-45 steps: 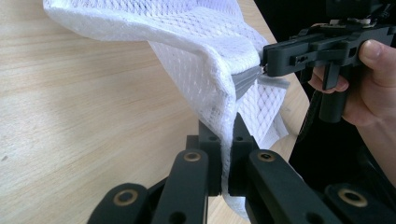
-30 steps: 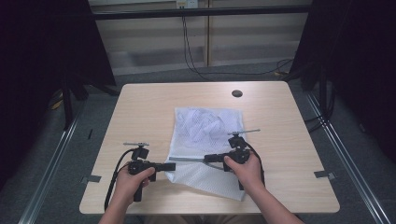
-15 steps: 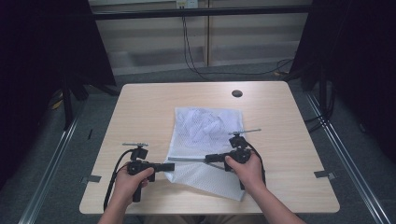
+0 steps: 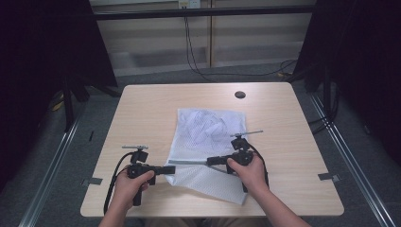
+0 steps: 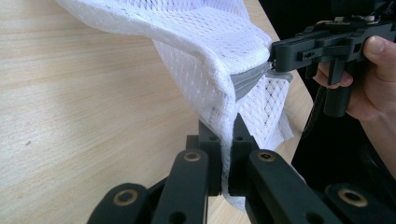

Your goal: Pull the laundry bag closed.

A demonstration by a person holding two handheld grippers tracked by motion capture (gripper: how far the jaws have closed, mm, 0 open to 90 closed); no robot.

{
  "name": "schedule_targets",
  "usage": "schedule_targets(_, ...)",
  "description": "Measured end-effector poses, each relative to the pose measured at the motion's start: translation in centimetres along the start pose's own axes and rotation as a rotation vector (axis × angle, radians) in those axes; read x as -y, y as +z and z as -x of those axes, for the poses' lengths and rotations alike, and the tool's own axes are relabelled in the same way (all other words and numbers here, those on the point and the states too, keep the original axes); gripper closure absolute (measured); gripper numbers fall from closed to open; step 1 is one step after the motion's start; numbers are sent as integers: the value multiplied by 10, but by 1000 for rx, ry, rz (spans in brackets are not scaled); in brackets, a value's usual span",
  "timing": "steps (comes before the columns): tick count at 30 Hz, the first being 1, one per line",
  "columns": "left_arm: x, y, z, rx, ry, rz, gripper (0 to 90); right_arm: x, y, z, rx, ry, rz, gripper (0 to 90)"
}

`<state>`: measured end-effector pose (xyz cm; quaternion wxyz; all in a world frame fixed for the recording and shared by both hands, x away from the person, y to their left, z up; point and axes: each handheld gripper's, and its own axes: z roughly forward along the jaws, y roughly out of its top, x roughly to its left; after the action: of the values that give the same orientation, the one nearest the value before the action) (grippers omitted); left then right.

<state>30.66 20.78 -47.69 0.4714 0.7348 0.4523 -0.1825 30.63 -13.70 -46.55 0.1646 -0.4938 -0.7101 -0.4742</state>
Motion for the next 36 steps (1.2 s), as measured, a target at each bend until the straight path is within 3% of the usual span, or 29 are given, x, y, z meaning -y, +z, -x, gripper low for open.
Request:
schedule_targets(6,-1,2,0,5,-17,7,883,0,-2,-1,2,-4,9,871)
schedule_targets(17,-4,2,0,-2,14,0,882,2,-12,5,12,2,20,871)
schedule_targets(19,-4,3,1,-2,-5,3,882,2,-12,5,11,3,24,871)
schedule_targets(21,-4,1,-1,-20,9,1,883,3,-14,6,19,0,22,871)
schedule_targets(24,-4,0,-1,-8,-4,7,882,3,-19,9,32,14,33,871)
schedule_targets(25,-5,0,-2,-12,12,4,882,3,-20,11,30,20,38,870)
schedule_targets(29,-5,1,-1,-7,-13,12,883,4,-23,11,31,19,42,870)
schedule_targets(31,-5,0,-2,-15,13,4,882,4,-23,11,31,18,43,870)
schedule_targets(36,-4,-1,-1,-7,1,8,882,4,-23,10,27,14,41,871)
